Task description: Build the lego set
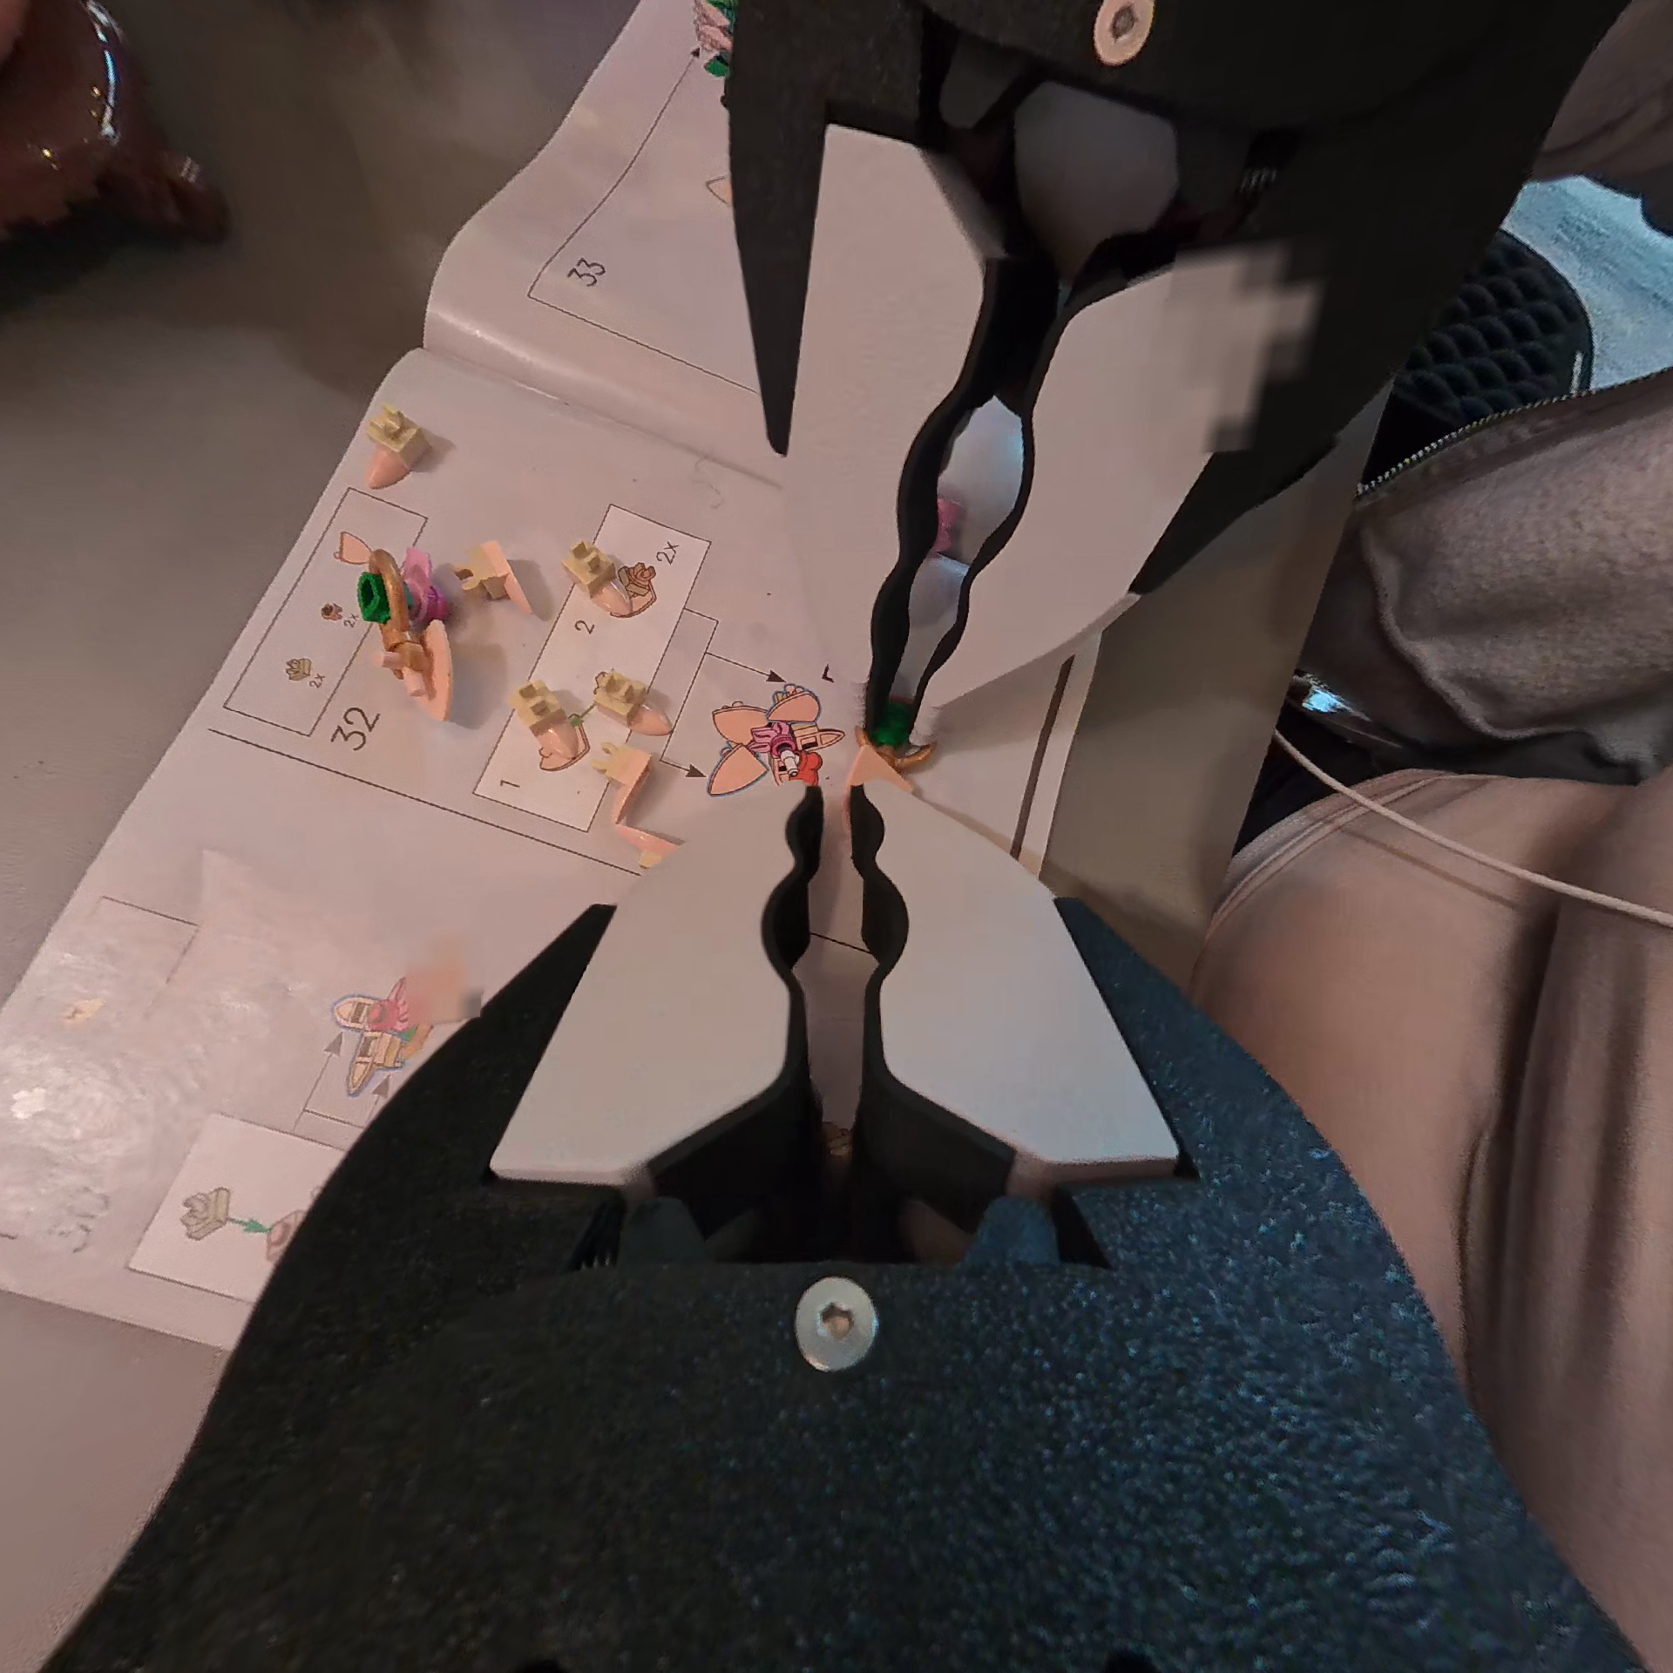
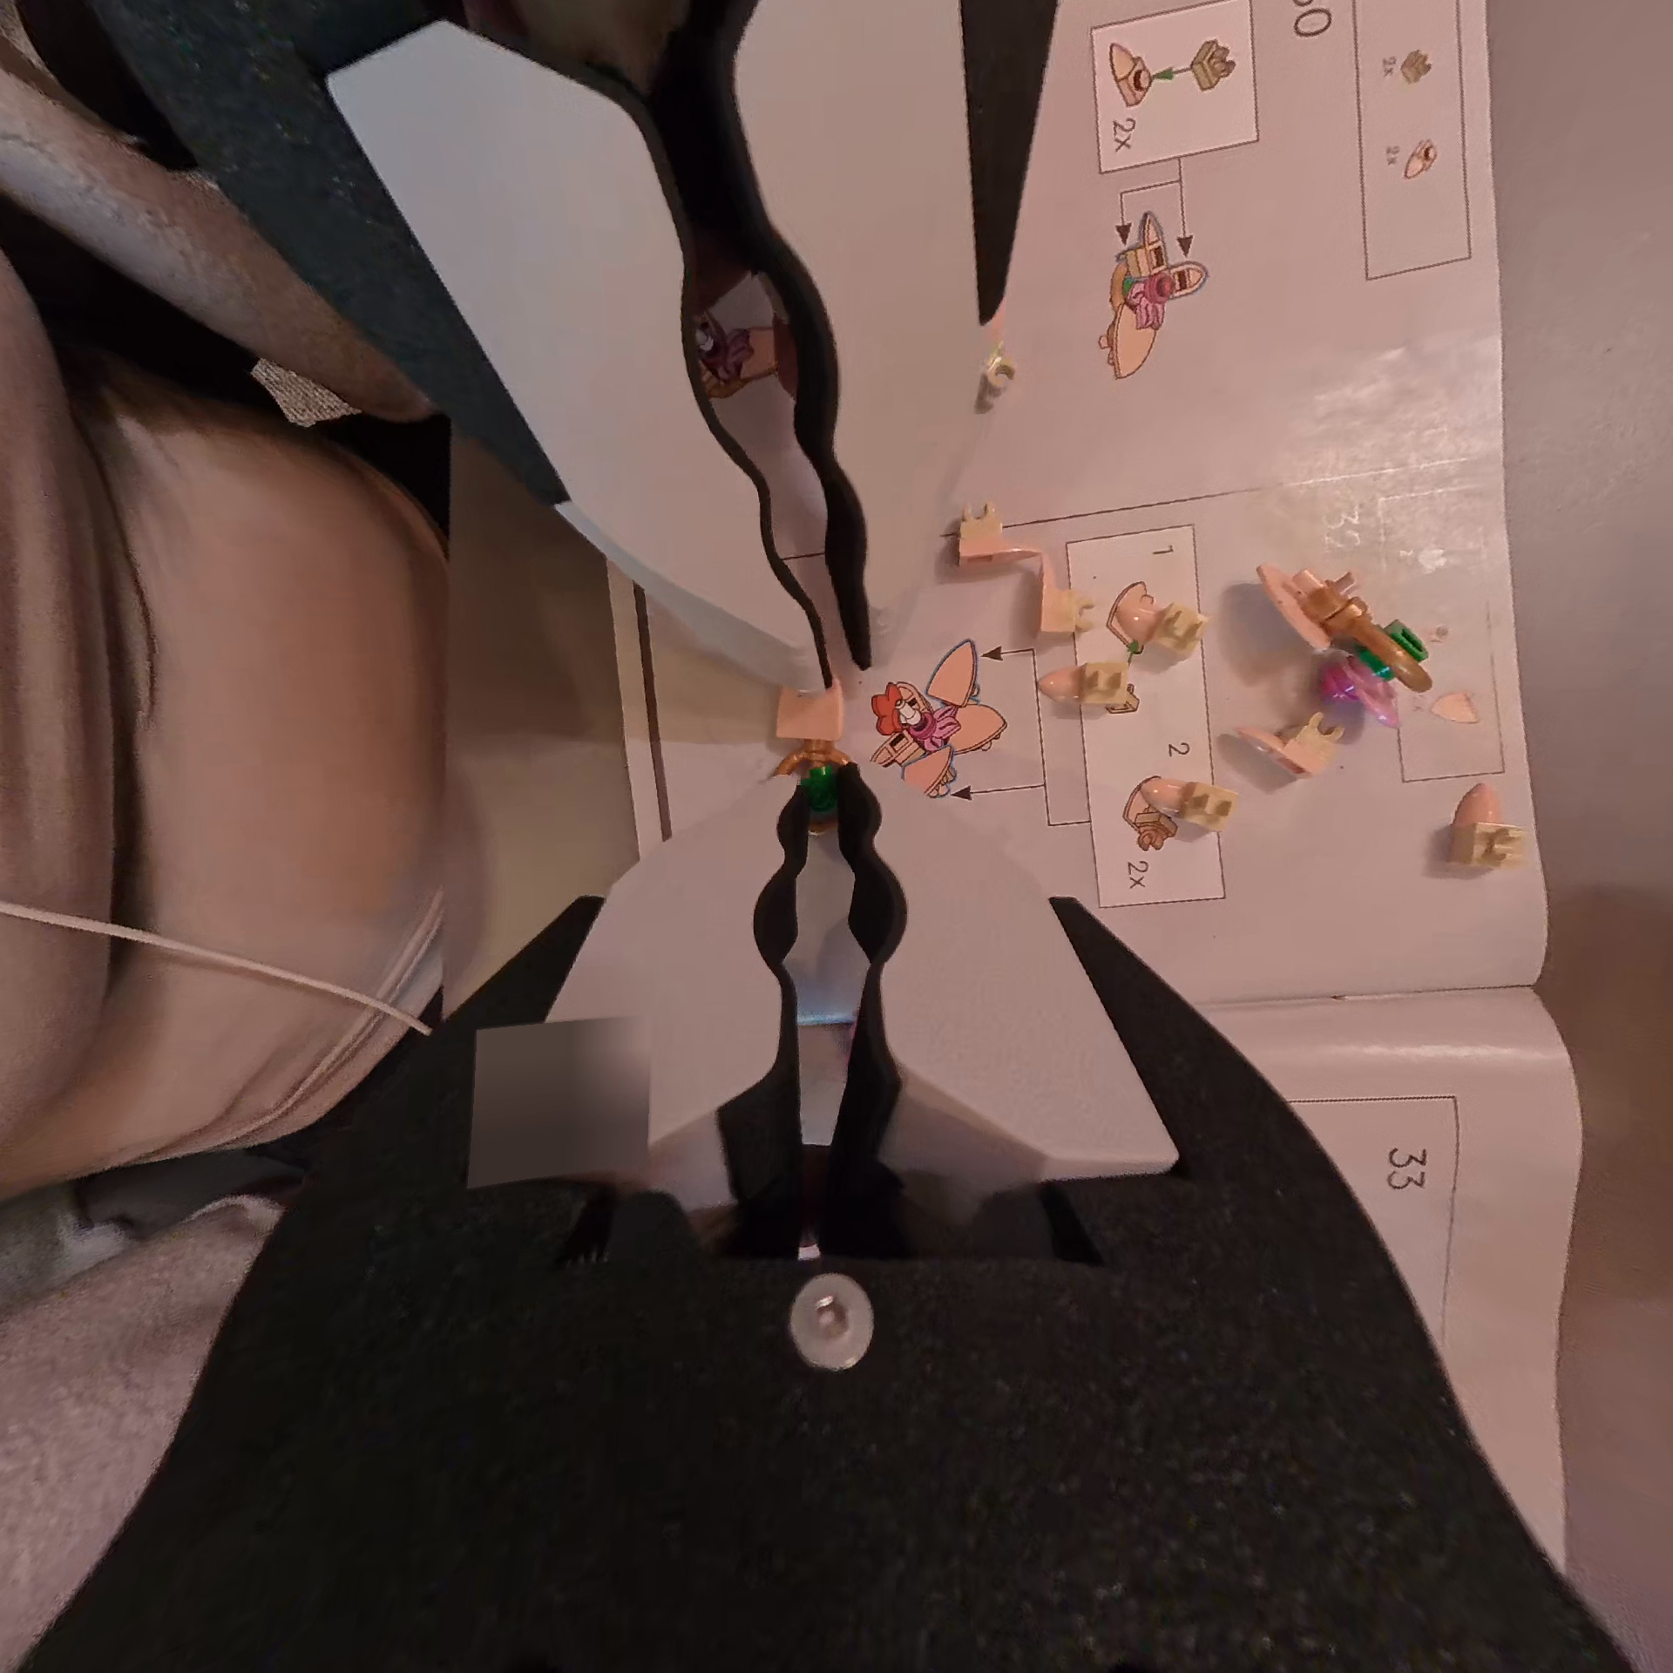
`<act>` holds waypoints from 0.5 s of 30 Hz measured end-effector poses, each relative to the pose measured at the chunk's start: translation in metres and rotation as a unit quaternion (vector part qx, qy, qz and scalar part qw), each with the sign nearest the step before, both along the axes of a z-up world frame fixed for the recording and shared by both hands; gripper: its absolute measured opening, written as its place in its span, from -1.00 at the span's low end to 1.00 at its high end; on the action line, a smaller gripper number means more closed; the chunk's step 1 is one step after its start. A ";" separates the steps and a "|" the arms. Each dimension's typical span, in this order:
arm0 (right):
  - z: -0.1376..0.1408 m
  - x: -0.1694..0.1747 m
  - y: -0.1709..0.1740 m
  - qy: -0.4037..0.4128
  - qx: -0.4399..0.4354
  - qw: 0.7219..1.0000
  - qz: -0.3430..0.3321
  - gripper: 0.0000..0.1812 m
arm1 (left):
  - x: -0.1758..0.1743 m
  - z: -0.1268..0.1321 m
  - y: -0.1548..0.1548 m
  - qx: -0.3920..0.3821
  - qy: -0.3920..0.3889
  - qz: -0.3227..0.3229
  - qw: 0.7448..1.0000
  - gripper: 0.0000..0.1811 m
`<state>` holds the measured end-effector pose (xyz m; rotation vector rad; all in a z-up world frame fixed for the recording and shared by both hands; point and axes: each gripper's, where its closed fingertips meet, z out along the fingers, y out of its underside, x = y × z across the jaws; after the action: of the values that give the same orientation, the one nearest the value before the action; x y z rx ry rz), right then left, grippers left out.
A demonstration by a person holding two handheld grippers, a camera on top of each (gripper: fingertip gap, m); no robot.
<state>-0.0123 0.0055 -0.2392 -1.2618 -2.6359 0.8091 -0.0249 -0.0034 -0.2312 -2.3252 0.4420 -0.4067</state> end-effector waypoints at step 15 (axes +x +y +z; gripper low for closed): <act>0.003 0.005 -0.003 0.027 -0.036 0.999 -0.027 -0.93 | -0.001 -0.001 -0.002 -0.029 0.004 0.020 0.999 -0.97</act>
<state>-0.0073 0.0027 -0.2364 -1.3035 -2.5397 0.9245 -0.0256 -0.0057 -0.2327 -2.3875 0.3923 -0.3967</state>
